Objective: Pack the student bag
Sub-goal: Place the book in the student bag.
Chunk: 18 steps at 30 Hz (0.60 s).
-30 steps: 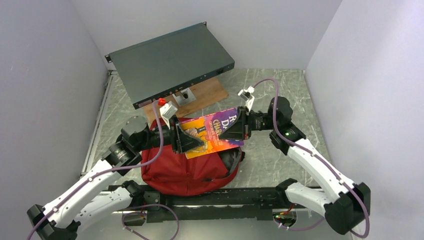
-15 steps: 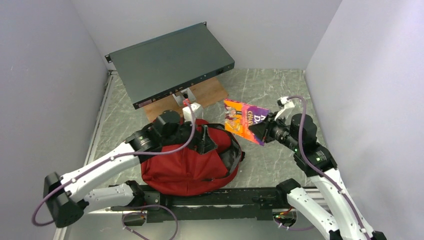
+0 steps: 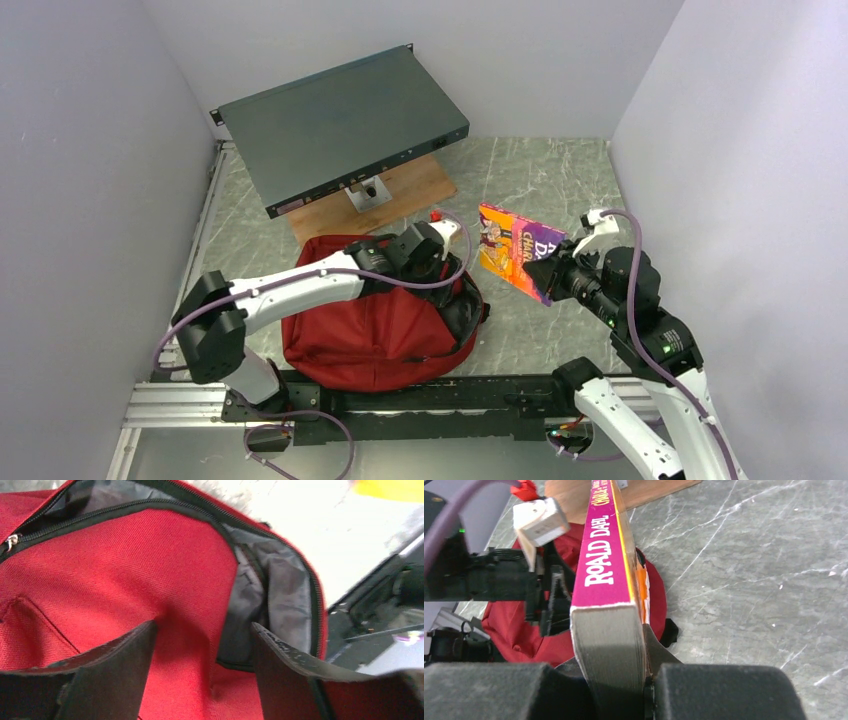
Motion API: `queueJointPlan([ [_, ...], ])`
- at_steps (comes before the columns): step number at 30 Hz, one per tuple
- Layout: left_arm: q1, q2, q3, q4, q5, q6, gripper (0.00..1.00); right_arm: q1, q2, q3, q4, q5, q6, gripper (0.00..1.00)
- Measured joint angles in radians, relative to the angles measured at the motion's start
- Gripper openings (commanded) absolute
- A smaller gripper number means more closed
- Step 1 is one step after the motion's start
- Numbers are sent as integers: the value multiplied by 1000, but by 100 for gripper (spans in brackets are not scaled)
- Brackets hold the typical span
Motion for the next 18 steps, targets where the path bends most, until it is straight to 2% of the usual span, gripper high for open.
queueJointPlan([
  [5, -15, 60, 18, -52, -84, 19, 27, 0, 11, -3, -26, -54, 19, 0],
  [9, -20, 54, 17, -82, -158, 22, 2, 0, 48, -15, -55, -90, 42, 0],
  [12, -20, 8, -5, -75, -198, 23, 0, 0, 76, -35, -63, -142, 75, 0],
  [18, -22, -235, -145, 43, -221, 23, 0, 0, 103, -121, -57, -256, 169, 0],
])
